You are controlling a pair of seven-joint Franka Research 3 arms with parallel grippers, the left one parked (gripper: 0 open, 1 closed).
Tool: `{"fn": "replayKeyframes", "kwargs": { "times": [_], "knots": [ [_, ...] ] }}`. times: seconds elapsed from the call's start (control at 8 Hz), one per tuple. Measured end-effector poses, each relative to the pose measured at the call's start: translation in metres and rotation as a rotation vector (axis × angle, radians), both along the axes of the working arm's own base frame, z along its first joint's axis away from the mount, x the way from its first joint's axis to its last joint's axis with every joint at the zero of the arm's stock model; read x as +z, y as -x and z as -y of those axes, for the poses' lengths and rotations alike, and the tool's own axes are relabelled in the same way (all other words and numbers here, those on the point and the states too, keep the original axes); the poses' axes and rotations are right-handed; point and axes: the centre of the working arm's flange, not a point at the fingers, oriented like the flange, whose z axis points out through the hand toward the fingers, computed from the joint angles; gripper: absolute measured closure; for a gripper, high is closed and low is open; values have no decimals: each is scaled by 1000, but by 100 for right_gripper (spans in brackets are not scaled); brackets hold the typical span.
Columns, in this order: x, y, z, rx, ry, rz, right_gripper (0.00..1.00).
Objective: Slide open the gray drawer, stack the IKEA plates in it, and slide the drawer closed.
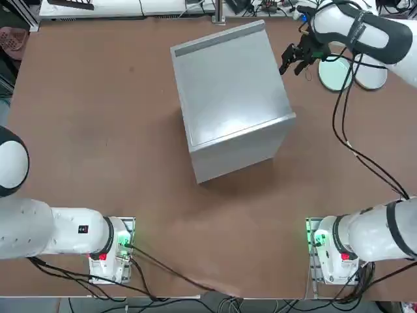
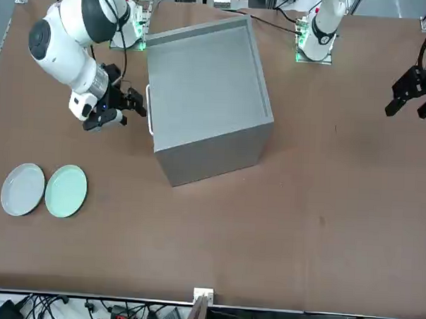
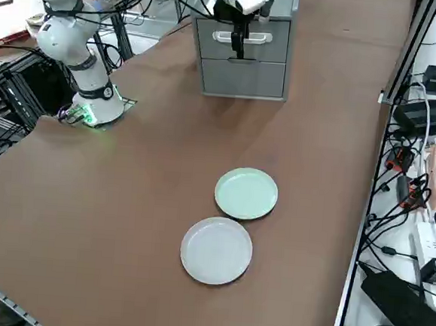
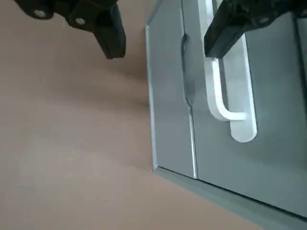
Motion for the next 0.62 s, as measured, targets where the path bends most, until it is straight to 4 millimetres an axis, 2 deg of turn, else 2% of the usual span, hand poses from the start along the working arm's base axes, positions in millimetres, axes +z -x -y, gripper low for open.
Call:
{"fn": "replayKeyframes", "kwargs": {
  "times": [0.38,0.62],
  "knots": [
    [-3,4,-18,28,-4,4,0],
    [-3,6,-23,36,-4,6,0]
  ]
}}
